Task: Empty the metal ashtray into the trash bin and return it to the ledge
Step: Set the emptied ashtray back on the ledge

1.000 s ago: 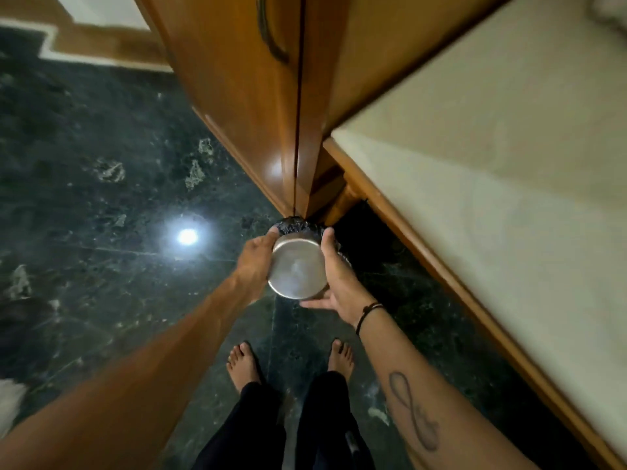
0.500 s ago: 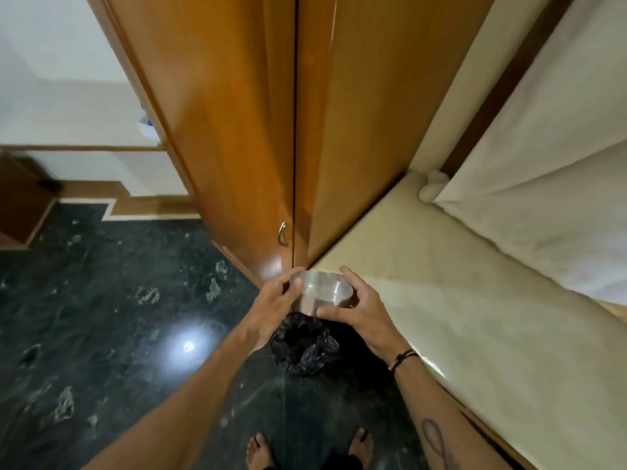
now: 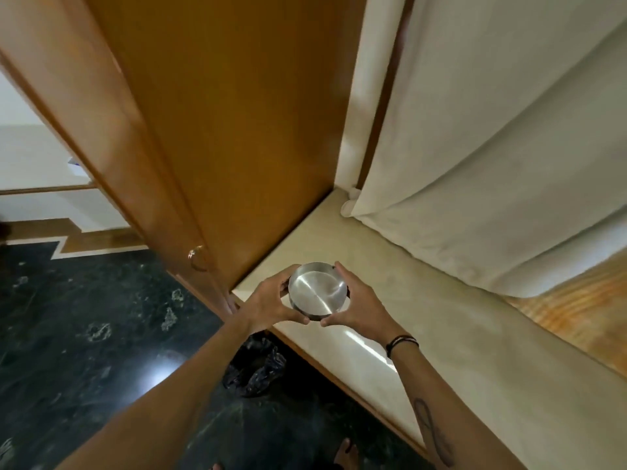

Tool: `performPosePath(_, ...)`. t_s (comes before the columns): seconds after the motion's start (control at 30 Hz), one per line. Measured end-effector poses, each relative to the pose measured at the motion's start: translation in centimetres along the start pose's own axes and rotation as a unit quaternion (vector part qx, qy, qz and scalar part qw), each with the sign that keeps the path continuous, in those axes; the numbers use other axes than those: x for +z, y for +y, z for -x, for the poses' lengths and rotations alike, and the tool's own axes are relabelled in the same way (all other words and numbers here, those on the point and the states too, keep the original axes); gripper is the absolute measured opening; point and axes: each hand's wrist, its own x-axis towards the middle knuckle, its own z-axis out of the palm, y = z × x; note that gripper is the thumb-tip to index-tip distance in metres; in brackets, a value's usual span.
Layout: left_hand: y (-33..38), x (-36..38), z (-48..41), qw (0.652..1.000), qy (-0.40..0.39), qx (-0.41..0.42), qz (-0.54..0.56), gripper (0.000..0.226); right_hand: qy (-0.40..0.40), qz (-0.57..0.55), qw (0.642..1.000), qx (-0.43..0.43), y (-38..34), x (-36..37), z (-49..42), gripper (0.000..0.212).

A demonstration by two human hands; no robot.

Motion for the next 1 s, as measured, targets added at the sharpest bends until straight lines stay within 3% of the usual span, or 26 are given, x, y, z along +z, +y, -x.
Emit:
performPosePath(0.33,-2.6,7.4,-7.6,0.993,0.033,-0.044,-0.102,0.103,-0.026,0.082,0.996,0.01,7.9,-4.7,-4.5,0.125)
performPosePath(0.53,-5.7,8.9,-11.2,0.988,0.031,-0.078,-0.13,0.103,-0.008,0.086,0.996,0.032,10.7,-3.7,-7.0,0.132)
performPosePath(0.7,-7.7,10.1,-12.0,0.987,0.031,-0.115,-0.105,0.092,0.005,0.118,0.991,0.055,13.3,-2.7,-8.3,0.117)
performPosePath(0.8,-7.3,10.4,-12.0,0.982,0.01,-0.129,-0.134,0.096,0.012,0.142,0.987,0.072,13.6,-2.1,-8.3,0.111)
performPosePath(1.0,-5.9,8.6,-11.9,0.971,-0.031,-0.105,-0.214,0.105,-0.033,0.163,0.985,0.053,12.4,-3.3,-7.7,0.125)
